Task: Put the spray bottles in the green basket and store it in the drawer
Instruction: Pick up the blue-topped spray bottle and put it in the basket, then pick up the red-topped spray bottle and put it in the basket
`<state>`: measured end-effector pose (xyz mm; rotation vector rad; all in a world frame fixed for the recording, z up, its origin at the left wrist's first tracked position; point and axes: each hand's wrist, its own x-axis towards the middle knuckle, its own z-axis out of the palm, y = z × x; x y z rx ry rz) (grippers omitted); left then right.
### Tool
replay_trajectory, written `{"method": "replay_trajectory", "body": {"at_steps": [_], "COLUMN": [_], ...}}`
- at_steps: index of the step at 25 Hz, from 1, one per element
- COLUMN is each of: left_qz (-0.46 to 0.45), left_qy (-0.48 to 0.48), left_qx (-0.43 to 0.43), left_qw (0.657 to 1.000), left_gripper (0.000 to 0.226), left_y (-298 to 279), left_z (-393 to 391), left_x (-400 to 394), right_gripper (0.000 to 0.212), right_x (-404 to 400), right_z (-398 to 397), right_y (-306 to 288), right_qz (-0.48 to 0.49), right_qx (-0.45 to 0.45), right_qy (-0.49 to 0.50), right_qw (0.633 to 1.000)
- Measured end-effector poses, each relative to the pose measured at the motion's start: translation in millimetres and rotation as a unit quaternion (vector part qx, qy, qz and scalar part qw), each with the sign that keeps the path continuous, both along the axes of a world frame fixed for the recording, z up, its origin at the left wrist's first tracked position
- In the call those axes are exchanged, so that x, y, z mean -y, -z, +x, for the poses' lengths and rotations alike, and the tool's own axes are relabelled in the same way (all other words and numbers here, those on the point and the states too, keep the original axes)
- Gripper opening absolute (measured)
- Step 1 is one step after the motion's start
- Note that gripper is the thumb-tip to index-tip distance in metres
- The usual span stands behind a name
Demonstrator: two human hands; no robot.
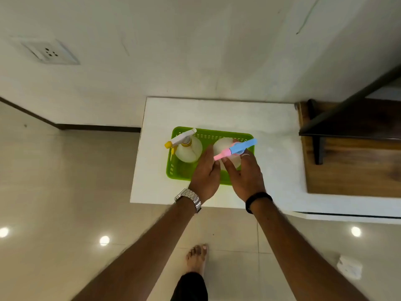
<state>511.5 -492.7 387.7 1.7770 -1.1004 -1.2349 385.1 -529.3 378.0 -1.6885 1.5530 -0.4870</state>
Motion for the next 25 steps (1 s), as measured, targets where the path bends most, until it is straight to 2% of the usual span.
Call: {"method": "replay_trajectory", "body": {"at_steps": [6, 12, 17, 20, 23, 25], "left_qz": [0.092, 0.133, 0.135, 0.095, 0.046, -0.002], "left_qy": [-0.03, -0.042, 0.003, 0.037, 0.042, 0.041], "left_qx": [-0.011, 0.026, 0.079, 0.125, 0.166, 0.189], "left_qw": [0.995, 0.99, 0.988, 0.987, 0.984, 0.981], "left_gripper": [0.059, 0.056, 0.055, 0.053, 0.052, 0.05], "left_y": [37, 46, 39, 28, 15, 9], "left_z": [6, 3, 5, 8, 10, 1], "left_x": [15, 23, 16, 2, -27, -53], "right_gripper": [0.043, 0.041, 0.063, 0.075, 0.059, 0.043], "right_x": [24, 37, 38, 26, -3, -30], "right_z": [22, 31, 32, 26, 4, -20], "right_y": [37, 47, 47, 40, 24, 18], "right_qz": [0.06, 0.051, 0.072, 0.078, -0.002, -0.089], "right_qx": [-0.009, 0.035, 0.061, 0.074, 0.12, 0.095], "right_qy": [0.01, -0.038, 0.005, 0.052, 0.083, 0.055], "right_qw": [0.998, 0.997, 0.996, 0.993, 0.989, 0.99]}}
